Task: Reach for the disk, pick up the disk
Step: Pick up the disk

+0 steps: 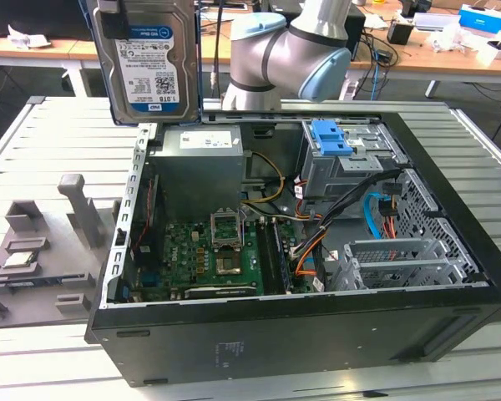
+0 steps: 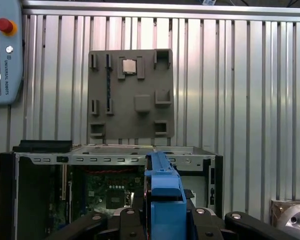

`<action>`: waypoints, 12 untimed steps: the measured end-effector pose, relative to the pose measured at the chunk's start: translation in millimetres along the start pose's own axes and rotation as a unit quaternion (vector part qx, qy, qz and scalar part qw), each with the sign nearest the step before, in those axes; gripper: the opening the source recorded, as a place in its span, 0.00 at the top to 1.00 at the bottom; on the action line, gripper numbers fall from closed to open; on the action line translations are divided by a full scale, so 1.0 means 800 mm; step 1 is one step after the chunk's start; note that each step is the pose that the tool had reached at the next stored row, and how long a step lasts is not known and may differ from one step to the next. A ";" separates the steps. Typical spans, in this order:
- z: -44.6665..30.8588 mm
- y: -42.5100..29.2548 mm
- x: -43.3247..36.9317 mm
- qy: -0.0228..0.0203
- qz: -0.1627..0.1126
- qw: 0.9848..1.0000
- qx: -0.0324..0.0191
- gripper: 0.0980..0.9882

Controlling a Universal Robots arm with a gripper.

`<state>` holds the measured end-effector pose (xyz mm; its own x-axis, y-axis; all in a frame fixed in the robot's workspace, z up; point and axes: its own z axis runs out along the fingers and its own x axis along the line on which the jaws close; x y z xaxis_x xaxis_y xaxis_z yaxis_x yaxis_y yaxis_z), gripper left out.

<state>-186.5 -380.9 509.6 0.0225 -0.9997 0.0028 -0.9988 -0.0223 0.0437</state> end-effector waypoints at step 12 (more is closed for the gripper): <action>0.0000 -0.0017 0.013 0.000 0.000 1.000 0.000 0.70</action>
<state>-184.9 -391.0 509.6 0.0224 -0.9997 0.0027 -0.9988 -0.0223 0.0437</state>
